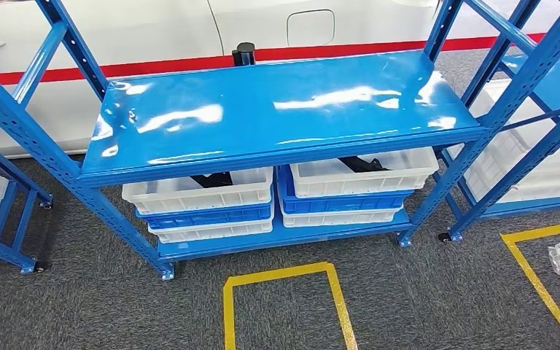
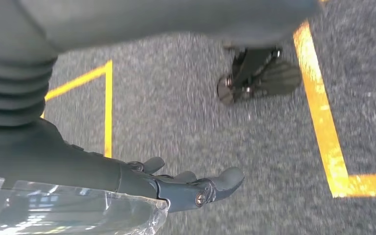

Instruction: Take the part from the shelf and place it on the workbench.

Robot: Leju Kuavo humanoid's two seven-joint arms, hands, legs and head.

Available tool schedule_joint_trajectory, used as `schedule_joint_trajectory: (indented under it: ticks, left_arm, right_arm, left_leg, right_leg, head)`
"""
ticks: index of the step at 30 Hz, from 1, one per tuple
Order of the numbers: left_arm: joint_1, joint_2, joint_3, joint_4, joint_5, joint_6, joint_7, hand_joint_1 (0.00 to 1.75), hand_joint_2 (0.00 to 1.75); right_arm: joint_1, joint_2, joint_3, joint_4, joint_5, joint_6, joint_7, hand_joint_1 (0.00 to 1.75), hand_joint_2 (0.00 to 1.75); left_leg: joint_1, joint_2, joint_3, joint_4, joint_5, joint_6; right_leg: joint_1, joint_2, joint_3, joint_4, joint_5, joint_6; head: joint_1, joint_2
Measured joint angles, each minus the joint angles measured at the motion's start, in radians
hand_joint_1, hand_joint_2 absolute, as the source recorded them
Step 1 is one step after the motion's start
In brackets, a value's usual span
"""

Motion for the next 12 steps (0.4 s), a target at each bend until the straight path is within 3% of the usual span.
schedule_joint_trajectory:
  ticks: [12]
  left_arm:
    - [0.018,0.010,-0.056,-0.026,0.036,-0.034,0.015,0.00,0.00]
  right_arm:
    - [0.017,-0.011,0.042,-0.022,-0.064,0.045,0.003,0.00,0.00]
  left_leg:
    - [0.000,0.000,0.000,0.000,0.000,0.000]
  right_leg:
    - [0.000,0.000,0.000,0.000,0.000,0.000]
  head:
    - [0.000,0.000]
